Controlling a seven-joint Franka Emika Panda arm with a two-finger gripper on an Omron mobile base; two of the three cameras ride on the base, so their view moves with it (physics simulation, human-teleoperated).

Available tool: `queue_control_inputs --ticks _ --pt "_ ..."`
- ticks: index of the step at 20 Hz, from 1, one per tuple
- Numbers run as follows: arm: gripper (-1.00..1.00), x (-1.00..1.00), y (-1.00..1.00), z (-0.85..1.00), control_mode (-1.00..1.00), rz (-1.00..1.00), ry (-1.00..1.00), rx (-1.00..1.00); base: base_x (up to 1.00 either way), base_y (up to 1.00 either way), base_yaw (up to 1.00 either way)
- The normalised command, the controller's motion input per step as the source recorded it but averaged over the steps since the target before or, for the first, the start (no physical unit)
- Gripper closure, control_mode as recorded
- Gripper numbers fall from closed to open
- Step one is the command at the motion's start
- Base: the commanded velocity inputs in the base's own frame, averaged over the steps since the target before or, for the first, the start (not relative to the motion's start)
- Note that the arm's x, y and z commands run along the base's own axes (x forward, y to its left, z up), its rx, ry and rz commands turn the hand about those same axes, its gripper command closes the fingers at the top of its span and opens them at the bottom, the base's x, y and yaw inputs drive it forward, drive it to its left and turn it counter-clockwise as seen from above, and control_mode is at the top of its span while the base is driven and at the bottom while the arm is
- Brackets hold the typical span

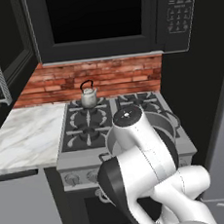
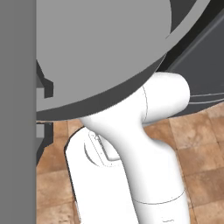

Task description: Pick the kettle from the cabinet and place it on a stove burner. Then pick the pot from the counter and place it on another stove burner. Finally, turn both burners on.

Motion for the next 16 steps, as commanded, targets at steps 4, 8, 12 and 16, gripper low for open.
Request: queue_control_inputs --ticks 4,8,12,16 --pt "1.0 0.26 0.0 0.0 -1.0 0.0 0.0 0.0 0.0 0.0 0.0" --pt "1.0 0.51 0.0 0.0 -1.0 0.01 0.0 0.0 0.0 0.0 0.0" --pt "1.0 0.45 0.0 -0.03 -1.0 0.07 0.0 0.0 0.0 0.0 0.0" --pt "1.0 0.4 0.05 -0.06 -1.0 0.1 0.0 0.0 0.0 0.0 0.0"
